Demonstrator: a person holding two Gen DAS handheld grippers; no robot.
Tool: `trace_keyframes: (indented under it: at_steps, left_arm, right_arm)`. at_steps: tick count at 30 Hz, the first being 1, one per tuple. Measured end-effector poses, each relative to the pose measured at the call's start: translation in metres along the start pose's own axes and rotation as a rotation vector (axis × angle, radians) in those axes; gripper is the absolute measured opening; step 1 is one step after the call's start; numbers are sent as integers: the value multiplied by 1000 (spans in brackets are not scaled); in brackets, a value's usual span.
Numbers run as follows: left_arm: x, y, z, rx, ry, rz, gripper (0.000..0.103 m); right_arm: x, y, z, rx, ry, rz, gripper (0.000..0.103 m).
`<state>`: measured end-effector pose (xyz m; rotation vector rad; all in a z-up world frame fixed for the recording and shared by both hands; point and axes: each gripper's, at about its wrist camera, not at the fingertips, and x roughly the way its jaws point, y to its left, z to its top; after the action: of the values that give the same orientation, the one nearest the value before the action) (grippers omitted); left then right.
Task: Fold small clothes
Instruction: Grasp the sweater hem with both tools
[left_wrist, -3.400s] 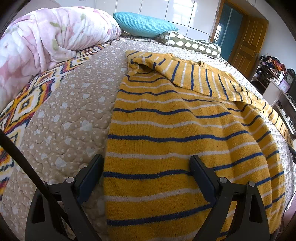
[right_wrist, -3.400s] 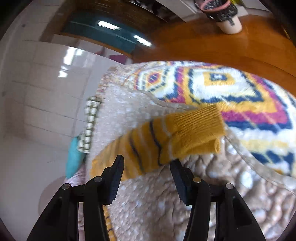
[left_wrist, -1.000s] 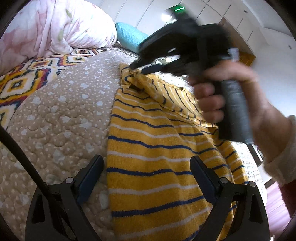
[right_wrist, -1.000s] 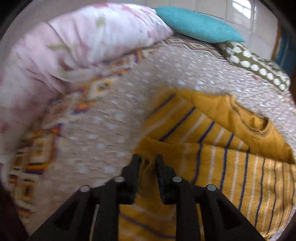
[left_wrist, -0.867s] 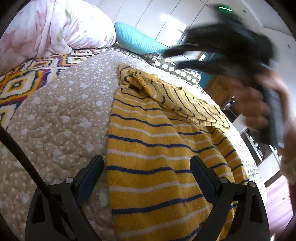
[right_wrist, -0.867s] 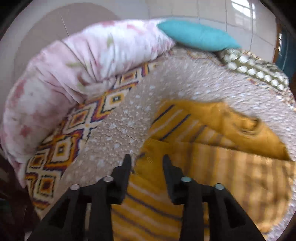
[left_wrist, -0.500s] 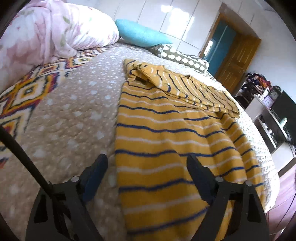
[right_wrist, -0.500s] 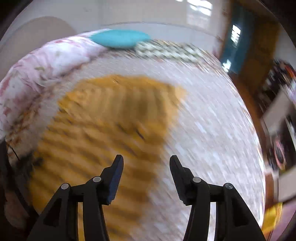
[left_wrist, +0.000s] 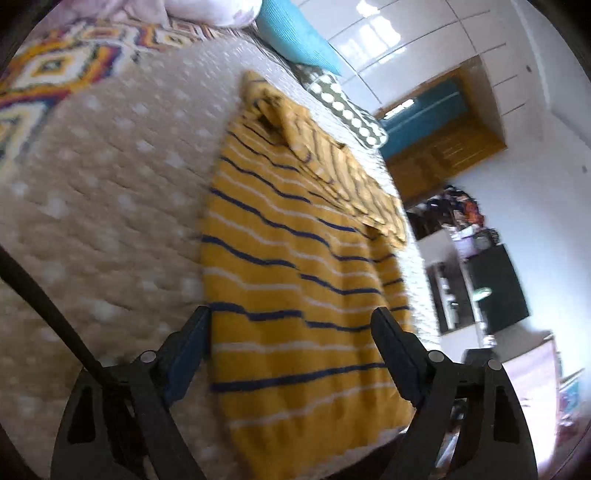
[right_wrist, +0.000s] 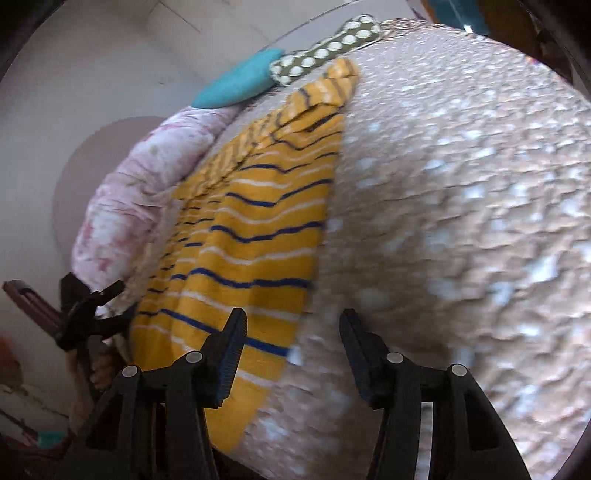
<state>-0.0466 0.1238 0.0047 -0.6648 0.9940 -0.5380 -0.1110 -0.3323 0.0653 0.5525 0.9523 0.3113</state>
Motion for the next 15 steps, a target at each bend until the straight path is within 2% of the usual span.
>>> trace_keyframes:
  at_steps: [4, 7, 9, 11, 15]
  left_arm:
    - [4, -1, -1, -32, -13, -62, 85]
    - [4, -1, -7, -71, 12, -146, 73]
    - [3, 1, -14, -88, 36, -175, 69]
    - [1, -1, -25, -82, 51, -173, 63]
    - [3, -5, -48, -103, 90, -238, 63]
  right_arm:
    - [16, 6, 1, 44, 7, 127, 58]
    - [27, 9, 1, 84, 14, 217, 58]
    - [32, 9, 0, 113, 14, 265, 58]
    - [34, 9, -3, 143, 10, 300, 58]
    - [33, 8, -13, 171, 8, 355, 56]
